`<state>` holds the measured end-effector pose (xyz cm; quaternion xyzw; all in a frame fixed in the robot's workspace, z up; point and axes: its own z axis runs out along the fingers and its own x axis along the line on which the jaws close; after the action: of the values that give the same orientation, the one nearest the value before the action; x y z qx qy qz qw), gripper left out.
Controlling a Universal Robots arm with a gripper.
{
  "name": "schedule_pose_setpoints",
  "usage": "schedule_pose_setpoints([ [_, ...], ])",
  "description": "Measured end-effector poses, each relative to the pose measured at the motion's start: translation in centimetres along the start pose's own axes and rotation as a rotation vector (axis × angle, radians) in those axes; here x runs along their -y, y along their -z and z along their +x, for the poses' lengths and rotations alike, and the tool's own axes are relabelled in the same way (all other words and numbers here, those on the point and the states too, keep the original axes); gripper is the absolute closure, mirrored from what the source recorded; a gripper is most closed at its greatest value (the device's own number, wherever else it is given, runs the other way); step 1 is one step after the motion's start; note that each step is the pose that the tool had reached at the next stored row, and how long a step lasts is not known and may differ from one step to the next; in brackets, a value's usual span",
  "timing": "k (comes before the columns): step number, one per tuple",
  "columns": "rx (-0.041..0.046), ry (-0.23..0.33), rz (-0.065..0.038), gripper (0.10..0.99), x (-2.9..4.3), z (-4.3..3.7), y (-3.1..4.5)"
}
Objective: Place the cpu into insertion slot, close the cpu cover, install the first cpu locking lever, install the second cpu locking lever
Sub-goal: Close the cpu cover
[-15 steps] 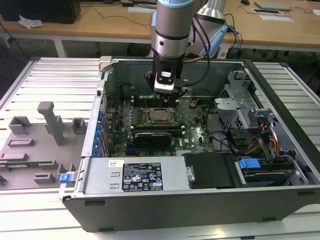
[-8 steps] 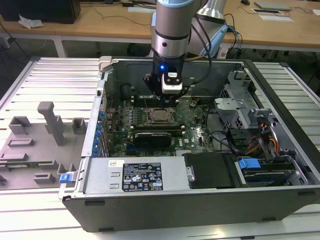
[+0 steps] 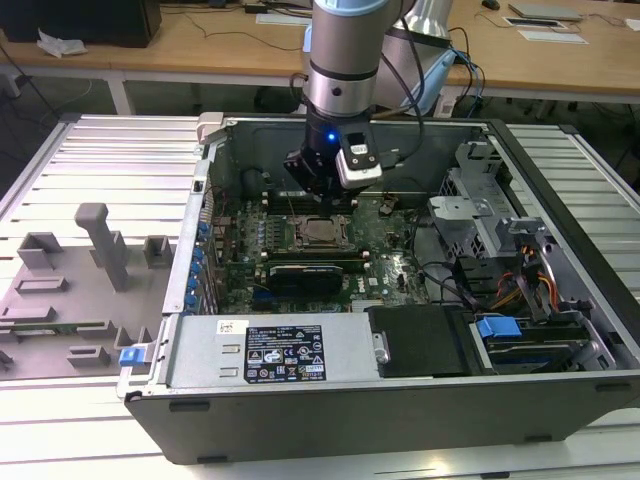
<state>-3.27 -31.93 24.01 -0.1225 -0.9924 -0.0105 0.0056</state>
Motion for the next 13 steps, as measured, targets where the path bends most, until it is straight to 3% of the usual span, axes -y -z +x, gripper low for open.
schedule_pose_setpoints([
  [7, -0.0006, 0.208, 0.002, 0.98, 0.0, -0.01, -0.04],
  [11, 0.0052, 0.224, 0.002, 0.98, 0.37, 0.1, -0.08],
  [13, 0.0195, 0.243, 0.0, 0.98, 0.47, 0.12, -0.23],
])
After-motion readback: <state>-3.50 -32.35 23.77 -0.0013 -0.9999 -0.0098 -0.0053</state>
